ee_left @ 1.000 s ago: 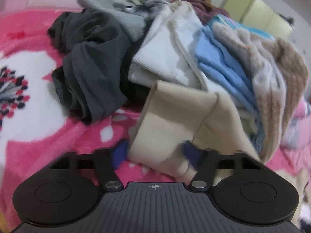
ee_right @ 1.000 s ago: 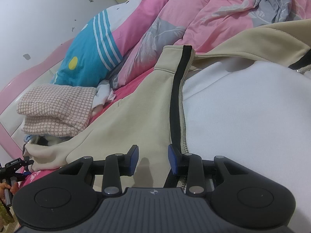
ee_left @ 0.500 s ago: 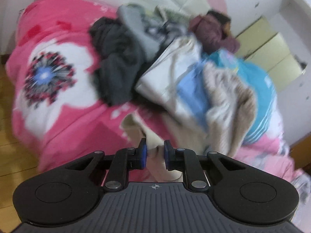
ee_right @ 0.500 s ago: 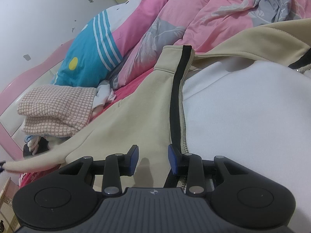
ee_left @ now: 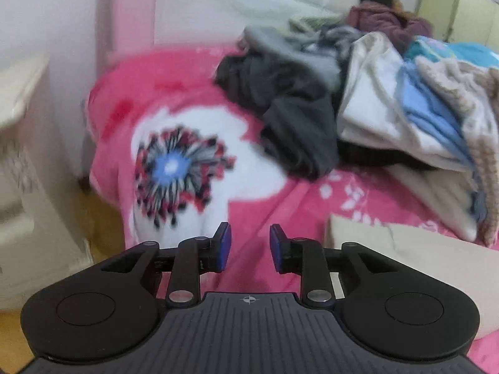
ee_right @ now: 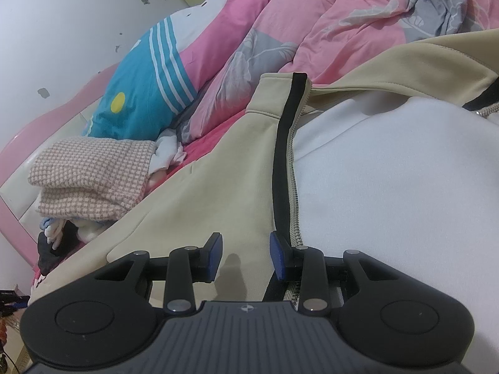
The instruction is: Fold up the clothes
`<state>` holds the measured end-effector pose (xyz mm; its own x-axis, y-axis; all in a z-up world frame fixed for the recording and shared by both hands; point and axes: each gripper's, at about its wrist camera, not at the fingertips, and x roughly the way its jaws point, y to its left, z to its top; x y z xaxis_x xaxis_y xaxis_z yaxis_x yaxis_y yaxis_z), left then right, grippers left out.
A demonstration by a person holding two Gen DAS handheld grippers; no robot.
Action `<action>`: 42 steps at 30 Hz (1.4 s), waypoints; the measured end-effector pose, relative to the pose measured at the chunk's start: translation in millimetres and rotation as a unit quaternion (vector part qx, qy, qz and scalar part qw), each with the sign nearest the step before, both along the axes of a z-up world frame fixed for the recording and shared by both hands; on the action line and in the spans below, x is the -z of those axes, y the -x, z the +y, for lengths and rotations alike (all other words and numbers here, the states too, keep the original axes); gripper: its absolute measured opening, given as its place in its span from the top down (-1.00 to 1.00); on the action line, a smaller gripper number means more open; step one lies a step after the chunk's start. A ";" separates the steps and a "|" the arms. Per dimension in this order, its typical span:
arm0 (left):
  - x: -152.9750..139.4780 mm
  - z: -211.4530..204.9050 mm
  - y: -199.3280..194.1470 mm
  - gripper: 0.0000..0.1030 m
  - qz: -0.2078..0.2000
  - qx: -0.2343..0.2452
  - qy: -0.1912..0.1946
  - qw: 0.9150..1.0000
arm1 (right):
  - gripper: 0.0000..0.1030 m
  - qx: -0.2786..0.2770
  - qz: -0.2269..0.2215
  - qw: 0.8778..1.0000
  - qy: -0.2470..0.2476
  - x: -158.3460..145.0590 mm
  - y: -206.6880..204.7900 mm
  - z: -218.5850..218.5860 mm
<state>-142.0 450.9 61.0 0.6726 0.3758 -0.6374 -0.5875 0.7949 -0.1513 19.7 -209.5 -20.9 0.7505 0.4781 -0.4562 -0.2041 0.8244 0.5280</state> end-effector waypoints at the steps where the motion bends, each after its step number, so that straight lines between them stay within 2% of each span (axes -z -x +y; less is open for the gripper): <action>1: -3.9 -7.0 -7.3 0.39 -0.004 0.021 -0.009 1.000 | 0.32 0.000 0.000 1.000 0.000 0.0 0.0 0.0; 4: -7.6 -41.8 -45.1 0.31 -0.012 0.115 0.004 0.993 | 0.32 -0.001 0.000 1.000 -0.001 0.0 -0.2 -0.2; 7: 6.0 -78.6 -95.1 0.31 0.011 0.183 0.029 0.983 | 0.32 -0.001 0.000 1.000 -0.001 0.0 -0.3 -0.3; 8: 12.2 -88.7 -109.8 0.31 0.022 0.194 0.025 0.980 | 0.32 -0.001 0.000 1.000 -0.001 0.0 -0.3 -0.4; 11: 29.7 -103.7 -136.9 0.29 0.049 0.188 -0.063 0.979 | 0.32 -0.002 0.000 1.000 -0.002 -0.1 -0.4 -0.5; 12: 28.2 -104.2 -137.2 0.19 0.048 0.180 -0.077 0.979 | 0.32 -0.002 0.000 1.000 -0.002 -0.1 -0.5 -0.5; 14: 25.2 -105.3 -137.7 0.20 0.047 0.164 -0.107 0.980 | 0.32 -0.002 0.002 1.000 -0.002 -0.7 -0.9 -0.9; 17: 1.3 -123.5 -114.8 0.19 0.009 0.164 -0.146 0.976 | 0.32 -0.001 0.008 1.000 0.008 -4.2 -1.2 2.1; 19: -18.5 -145.2 -100.8 0.17 -0.038 0.184 -0.146 0.971 | 0.32 0.001 0.013 1.000 0.025 -7.8 -1.2 6.8; 21: -33.2 -172.3 -99.9 0.15 -0.078 0.219 -0.122 0.965 | 0.31 0.003 0.023 0.998 0.057 -15.8 -0.3 15.6; 22: -38.1 -187.5 -106.5 0.15 -0.089 0.246 -0.097 0.960 | 0.29 0.003 0.028 0.996 0.081 -22.4 1.3 22.3; 23: -41.8 -201.5 -115.5 0.15 -0.095 0.270 -0.069 0.956 | 0.28 0.009 0.032 0.996 0.083 -24.8 -6.4 20.8; 25: -46.0 -233.9 -144.5 0.15 -0.102 0.324 -0.013 0.941 | 0.27 0.022 0.042 0.996 0.074 -27.4 -26.2 13.9; 27: -45.2 -269.0 -181.0 0.15 -0.100 0.361 0.013 0.927 | 0.19 0.035 0.052 0.996 0.066 -30.0 -46.0 7.1; 29: -36.3 -308.7 -225.6 0.15 -0.080 0.400 0.024 0.913 | -0.07 0.048 0.062 0.995 0.057 -32.6 -65.8 0.3; 30: -29.7 -327.0 -245.7 0.15 -0.063 0.415 0.026 0.907 | -0.19 0.055 0.066 0.995 0.053 -33.9 -75.7 -3.2; 31: -22.2 -347.2 -265.1 0.15 -0.051 0.438 0.020 0.897 | -0.38 0.061 0.071 0.994 0.049 -35.2 -85.6 -6.6; 35: 11.4 -410.9 -315.4 0.15 -0.028 0.492 -0.069 0.867 | -0.42 0.087 0.091 0.992 0.031 -40.3 -125.1 -20.3; 37: 28.1 -424.9 -331.6 0.15 -0.015 0.509 -0.078 0.857 | -0.43 0.100 0.100 0.990 0.023 -42.9 -144.9 -27.1; 38: 35.2 -430.1 -337.3 0.15 -0.009 0.509 -0.081 0.857 | -0.43 0.105 0.100 0.989 0.018 -39.8 -150.6 -28.2; 42: 50.4 -428.4 -345.6 0.08 -0.008 0.485 -0.071 0.871 | -0.58 0.121 0.091 0.988 -0.003 -26.6 -165.9 -29.4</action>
<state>203.6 22.5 10.6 0.7257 -0.3014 -0.6185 0.3735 0.9275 -0.0137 185.6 -238.9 5.7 0.7497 0.2965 -0.5916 0.0977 0.8346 0.5421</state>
